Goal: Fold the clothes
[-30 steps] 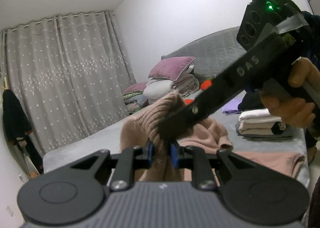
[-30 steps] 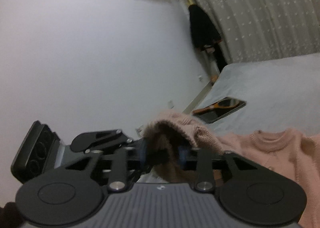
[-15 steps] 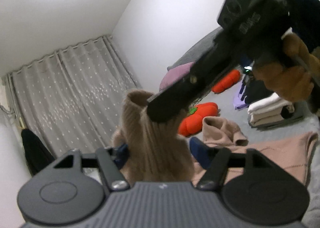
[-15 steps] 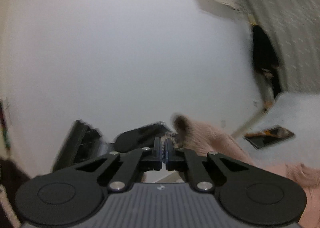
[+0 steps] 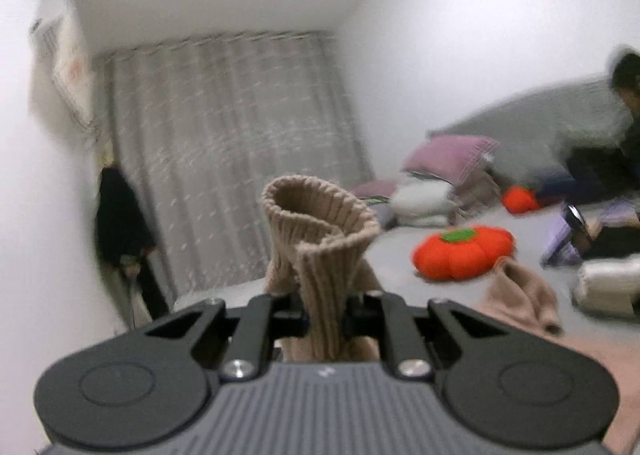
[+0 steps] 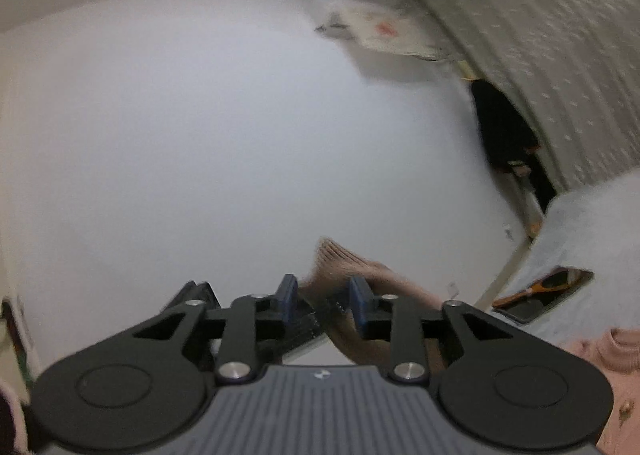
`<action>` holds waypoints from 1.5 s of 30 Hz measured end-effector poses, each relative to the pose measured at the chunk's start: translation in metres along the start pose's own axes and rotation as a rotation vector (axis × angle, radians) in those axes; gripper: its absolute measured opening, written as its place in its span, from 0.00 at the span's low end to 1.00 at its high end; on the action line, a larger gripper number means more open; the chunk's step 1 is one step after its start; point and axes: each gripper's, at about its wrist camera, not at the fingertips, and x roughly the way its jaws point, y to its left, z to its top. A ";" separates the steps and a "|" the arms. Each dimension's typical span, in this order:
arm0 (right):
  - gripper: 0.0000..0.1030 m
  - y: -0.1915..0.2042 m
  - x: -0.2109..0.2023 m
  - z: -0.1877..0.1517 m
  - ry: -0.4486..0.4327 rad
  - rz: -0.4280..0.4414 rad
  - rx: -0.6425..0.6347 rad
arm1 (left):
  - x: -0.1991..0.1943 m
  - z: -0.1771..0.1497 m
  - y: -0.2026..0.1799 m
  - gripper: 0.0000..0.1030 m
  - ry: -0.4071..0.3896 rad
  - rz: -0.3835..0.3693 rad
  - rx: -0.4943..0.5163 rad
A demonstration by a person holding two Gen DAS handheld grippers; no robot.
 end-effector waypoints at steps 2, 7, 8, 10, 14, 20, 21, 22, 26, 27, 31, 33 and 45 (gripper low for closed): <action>0.30 -0.016 0.007 -0.001 -0.009 -0.039 0.050 | 0.018 0.014 0.040 0.12 0.006 0.034 -0.107; 0.30 -0.056 0.022 -0.006 -0.010 -0.164 0.128 | 0.049 0.021 0.149 0.12 0.029 0.146 -0.395; 0.30 -0.063 0.027 -0.007 -0.003 -0.191 0.137 | 0.052 0.013 0.172 0.12 0.037 0.167 -0.466; 0.30 -0.076 0.033 -0.008 0.020 -0.244 0.147 | 0.060 -0.003 0.218 0.12 0.052 0.207 -0.608; 0.30 -0.100 0.044 -0.013 0.076 -0.322 0.156 | 0.061 -0.084 0.288 0.12 0.099 0.263 -0.829; 0.30 -0.133 0.076 -0.030 0.164 -0.383 0.182 | 0.058 -0.258 0.357 0.12 0.224 0.350 -1.196; 0.30 -0.138 0.082 -0.035 0.183 -0.395 0.183 | 0.057 -0.287 0.362 0.12 0.257 0.360 -1.247; 0.30 -0.142 0.089 -0.039 0.201 -0.407 0.182 | 0.055 -0.314 0.367 0.13 0.290 0.370 -1.296; 0.34 -0.160 0.114 -0.052 0.270 -0.459 0.170 | 0.044 -0.390 0.380 0.20 0.353 0.433 -1.395; 0.35 -0.164 0.120 -0.055 0.285 -0.471 0.166 | 0.040 -0.401 0.382 0.21 0.343 0.442 -1.421; 0.41 -0.177 0.144 -0.068 0.343 -0.523 0.144 | 0.024 -0.436 0.397 0.24 0.307 0.441 -1.492; 0.43 -0.186 0.161 -0.073 0.375 -0.549 0.126 | 0.015 -0.453 0.408 0.37 0.263 0.370 -1.583; 0.45 -0.223 0.236 -0.104 0.515 -0.673 -0.030 | 0.031 -0.524 0.364 0.84 0.355 0.161 -1.717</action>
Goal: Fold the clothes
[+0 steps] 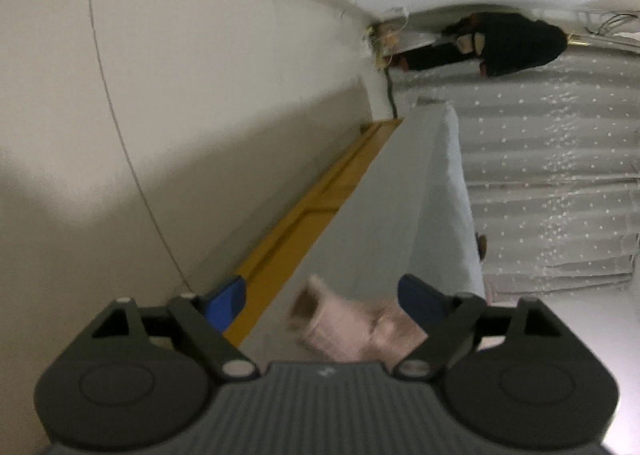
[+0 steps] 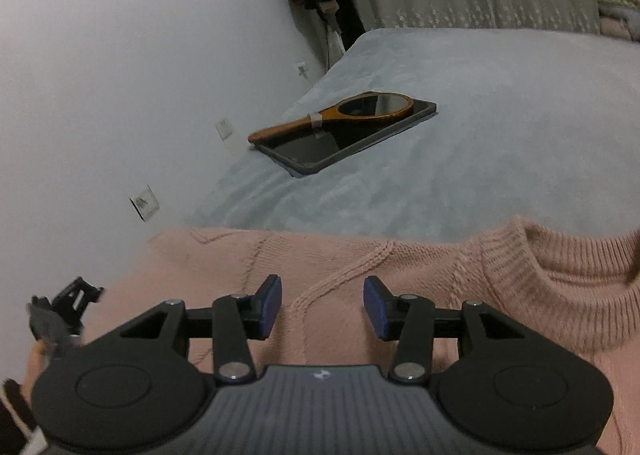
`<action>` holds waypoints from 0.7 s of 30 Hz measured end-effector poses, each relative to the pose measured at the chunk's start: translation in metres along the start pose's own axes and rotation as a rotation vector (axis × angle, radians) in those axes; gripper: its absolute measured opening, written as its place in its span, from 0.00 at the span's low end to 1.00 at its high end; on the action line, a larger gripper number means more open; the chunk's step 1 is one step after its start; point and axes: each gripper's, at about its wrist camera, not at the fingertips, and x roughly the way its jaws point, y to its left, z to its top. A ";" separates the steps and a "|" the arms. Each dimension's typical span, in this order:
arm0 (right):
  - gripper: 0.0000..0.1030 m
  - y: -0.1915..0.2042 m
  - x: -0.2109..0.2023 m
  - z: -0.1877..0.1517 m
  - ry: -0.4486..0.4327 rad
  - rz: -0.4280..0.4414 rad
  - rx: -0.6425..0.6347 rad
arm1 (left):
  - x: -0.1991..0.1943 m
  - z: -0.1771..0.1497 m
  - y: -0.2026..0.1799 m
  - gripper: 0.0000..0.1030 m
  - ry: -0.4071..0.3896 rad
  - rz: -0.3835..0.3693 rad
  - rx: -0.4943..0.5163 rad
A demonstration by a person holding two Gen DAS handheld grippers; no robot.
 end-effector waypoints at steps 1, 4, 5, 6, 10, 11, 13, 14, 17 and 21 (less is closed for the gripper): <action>0.45 0.002 0.005 0.001 0.002 -0.009 -0.014 | 0.009 -0.004 -0.001 0.83 0.011 -0.010 -0.015; 0.45 0.007 0.020 0.005 0.013 -0.041 -0.052 | 0.025 -0.016 -0.010 0.40 0.014 -0.037 -0.010; 0.45 0.010 0.026 0.006 0.023 -0.056 -0.064 | 0.028 -0.020 -0.013 0.11 0.010 -0.044 0.002; 0.45 0.013 0.032 0.006 0.038 -0.077 -0.083 | 0.025 -0.021 -0.022 0.12 -0.038 -0.023 0.043; 0.45 0.021 0.046 -0.002 0.052 -0.153 -0.147 | 0.018 -0.017 -0.057 0.12 -0.199 0.168 0.236; 0.45 0.021 0.043 -0.004 0.048 -0.162 -0.144 | 0.018 -0.016 -0.063 0.11 -0.206 0.243 0.267; 0.45 0.019 0.031 -0.004 0.048 -0.173 -0.123 | 0.012 -0.016 -0.075 0.10 -0.231 0.333 0.314; 0.45 0.015 0.022 -0.005 0.048 -0.179 -0.122 | 0.007 -0.016 -0.082 0.11 -0.243 0.353 0.337; 0.45 0.004 -0.007 -0.010 0.044 -0.202 -0.121 | -0.018 -0.020 -0.107 0.19 -0.281 0.319 0.358; 0.46 -0.031 -0.050 -0.015 0.026 -0.269 -0.052 | -0.049 -0.040 -0.156 0.35 -0.320 0.293 0.438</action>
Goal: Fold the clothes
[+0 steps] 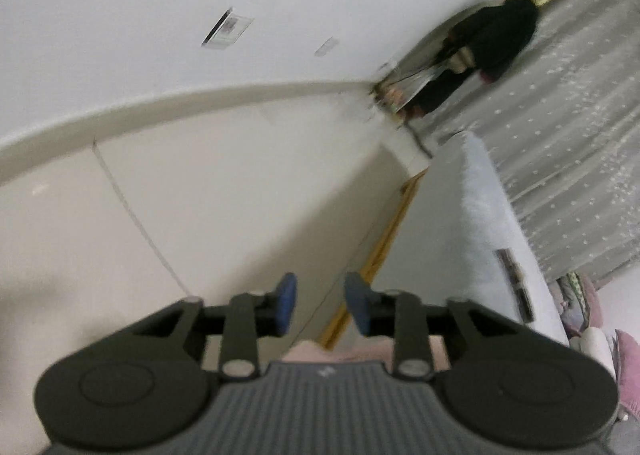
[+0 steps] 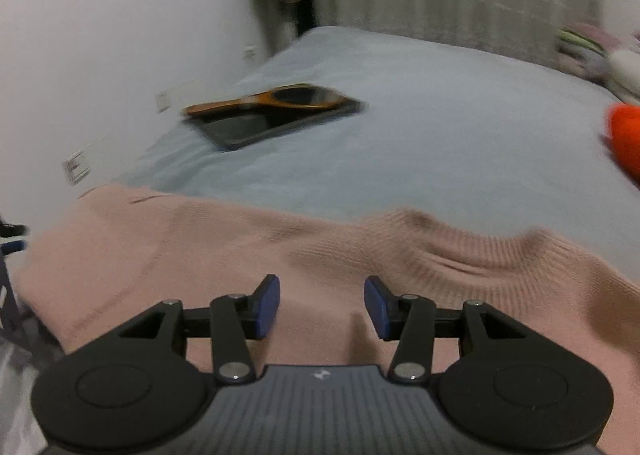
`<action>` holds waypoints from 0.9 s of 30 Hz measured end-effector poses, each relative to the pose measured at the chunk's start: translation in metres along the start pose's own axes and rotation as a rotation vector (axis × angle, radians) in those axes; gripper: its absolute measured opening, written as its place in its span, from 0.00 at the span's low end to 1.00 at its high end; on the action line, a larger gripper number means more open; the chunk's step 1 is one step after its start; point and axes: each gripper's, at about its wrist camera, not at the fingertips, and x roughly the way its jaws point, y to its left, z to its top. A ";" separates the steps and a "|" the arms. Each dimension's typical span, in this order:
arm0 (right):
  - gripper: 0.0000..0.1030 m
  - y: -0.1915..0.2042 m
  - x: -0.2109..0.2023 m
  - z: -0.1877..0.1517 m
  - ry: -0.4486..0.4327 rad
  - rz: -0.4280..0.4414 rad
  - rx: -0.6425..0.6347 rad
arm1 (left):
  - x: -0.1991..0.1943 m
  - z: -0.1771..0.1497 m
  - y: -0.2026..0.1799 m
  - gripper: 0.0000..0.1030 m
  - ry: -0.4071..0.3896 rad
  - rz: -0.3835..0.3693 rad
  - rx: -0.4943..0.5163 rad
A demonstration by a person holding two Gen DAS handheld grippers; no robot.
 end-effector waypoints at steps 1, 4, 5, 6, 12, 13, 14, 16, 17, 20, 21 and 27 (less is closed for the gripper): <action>0.46 -0.014 -0.010 -0.002 -0.004 -0.014 0.028 | -0.011 0.000 -0.014 0.39 -0.012 -0.013 0.029; 0.47 -0.056 -0.040 -0.008 -0.022 -0.059 0.094 | -0.040 0.000 -0.064 0.49 -0.041 -0.059 0.119; 0.47 -0.066 -0.049 -0.009 -0.028 -0.073 0.106 | -0.050 -0.004 -0.080 0.51 -0.045 -0.079 0.153; 0.47 -0.077 -0.059 -0.011 -0.035 -0.087 0.116 | -0.060 -0.007 -0.097 0.53 -0.048 -0.098 0.188; 0.52 -0.129 -0.103 -0.013 -0.077 -0.138 0.158 | -0.102 -0.044 -0.201 0.66 -0.044 -0.183 0.414; 0.52 -0.135 -0.106 -0.012 -0.080 -0.141 0.159 | -0.105 -0.053 -0.221 0.67 -0.039 -0.193 0.465; 0.52 -0.140 -0.109 -0.012 -0.084 -0.142 0.156 | -0.107 -0.062 -0.237 0.68 -0.033 -0.201 0.503; 0.52 -0.148 -0.112 -0.012 -0.089 -0.145 0.143 | -0.111 -0.086 -0.268 0.68 -0.013 -0.220 0.576; 0.52 -0.151 -0.111 -0.012 -0.089 -0.147 0.135 | -0.110 -0.098 -0.287 0.69 0.001 -0.233 0.616; 0.52 -0.160 -0.100 -0.013 -0.078 -0.156 0.108 | -0.109 -0.143 -0.329 0.72 0.053 -0.263 0.725; 0.52 -0.162 -0.094 -0.013 -0.073 -0.157 0.100 | -0.104 -0.158 -0.343 0.72 0.078 -0.271 0.768; 0.52 -0.175 -0.060 -0.015 -0.042 -0.129 0.078 | -0.051 -0.256 -0.407 0.73 0.149 -0.216 1.021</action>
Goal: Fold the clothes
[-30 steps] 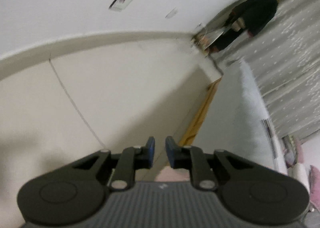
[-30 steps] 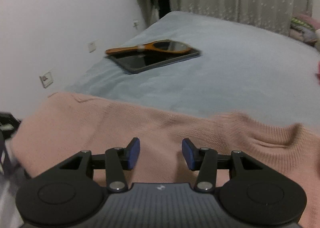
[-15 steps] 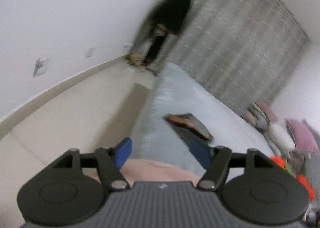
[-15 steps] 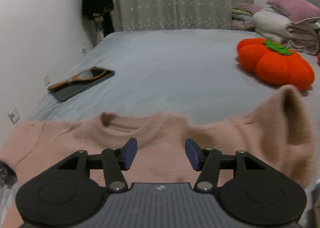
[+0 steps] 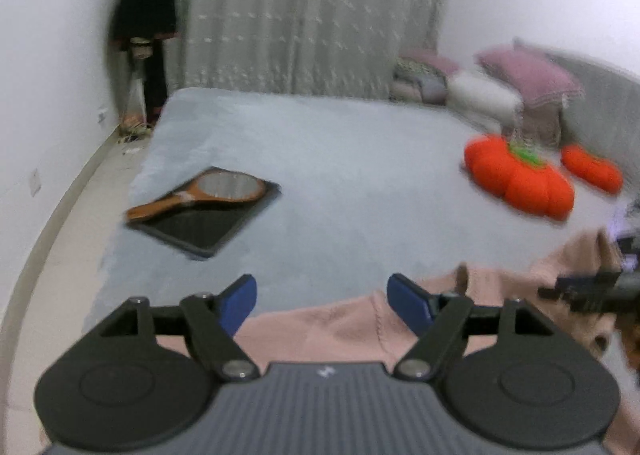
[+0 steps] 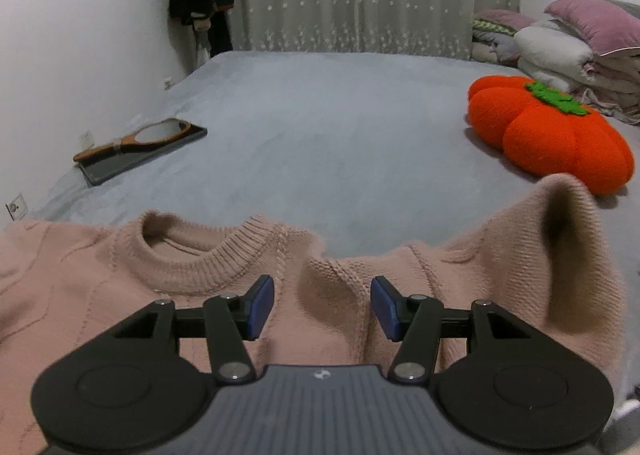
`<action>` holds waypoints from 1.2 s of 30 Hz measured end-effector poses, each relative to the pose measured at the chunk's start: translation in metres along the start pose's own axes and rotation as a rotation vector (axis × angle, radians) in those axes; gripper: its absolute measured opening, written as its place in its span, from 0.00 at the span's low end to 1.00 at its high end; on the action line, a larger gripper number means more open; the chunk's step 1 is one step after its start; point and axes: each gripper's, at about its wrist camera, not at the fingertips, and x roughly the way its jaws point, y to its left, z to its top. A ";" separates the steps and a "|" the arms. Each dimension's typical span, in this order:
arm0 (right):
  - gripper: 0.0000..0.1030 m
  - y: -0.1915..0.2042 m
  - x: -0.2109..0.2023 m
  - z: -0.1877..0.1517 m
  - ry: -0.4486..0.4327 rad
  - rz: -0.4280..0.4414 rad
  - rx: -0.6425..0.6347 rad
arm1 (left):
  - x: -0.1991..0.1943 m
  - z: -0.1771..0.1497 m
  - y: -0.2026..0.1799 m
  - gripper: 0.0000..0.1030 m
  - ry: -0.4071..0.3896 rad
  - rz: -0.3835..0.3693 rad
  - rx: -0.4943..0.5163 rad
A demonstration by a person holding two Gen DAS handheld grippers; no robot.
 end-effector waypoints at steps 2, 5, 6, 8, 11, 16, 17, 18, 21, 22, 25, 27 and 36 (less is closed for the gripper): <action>0.52 -0.001 0.011 0.002 0.006 0.003 -0.018 | 0.031 -0.004 -0.012 0.72 0.035 0.054 0.043; 0.52 -0.001 0.026 0.008 0.006 0.012 -0.046 | 0.068 -0.012 -0.020 0.70 0.072 0.094 0.096; 0.52 -0.002 0.029 0.010 0.006 0.021 -0.052 | 0.078 -0.015 -0.021 0.70 0.080 0.099 0.113; 0.52 -0.004 0.037 0.015 0.008 0.044 -0.066 | 0.100 -0.021 -0.023 0.70 0.096 0.109 0.147; 0.52 -0.009 0.052 0.021 0.025 0.080 -0.081 | 0.117 -0.032 -0.014 0.70 0.135 0.082 0.137; 0.52 -0.007 0.086 0.014 0.097 0.104 -0.111 | 0.130 -0.050 -0.001 0.71 0.155 0.041 0.110; 0.52 -0.006 0.091 0.011 0.101 0.102 -0.115 | 0.131 -0.051 -0.001 0.70 0.157 0.039 0.107; 0.52 -0.005 0.096 0.008 0.104 0.099 -0.119 | 0.132 -0.052 -0.001 0.70 0.159 0.036 0.104; 0.53 -0.001 0.104 0.001 0.087 0.081 -0.116 | 0.132 -0.053 0.003 0.59 0.154 0.022 0.105; 0.52 0.000 0.105 0.000 0.082 0.076 -0.115 | 0.131 -0.055 0.002 0.50 0.151 0.014 0.105; 0.32 0.003 0.101 -0.004 0.070 0.089 -0.110 | 0.127 -0.055 0.006 0.27 0.149 -0.004 0.057; 0.22 0.009 0.096 -0.006 0.054 0.067 -0.132 | 0.124 -0.055 0.006 0.17 0.140 0.013 0.047; 0.13 0.033 0.056 0.001 -0.162 -0.074 -0.150 | 0.083 -0.037 0.009 0.11 -0.050 0.093 -0.007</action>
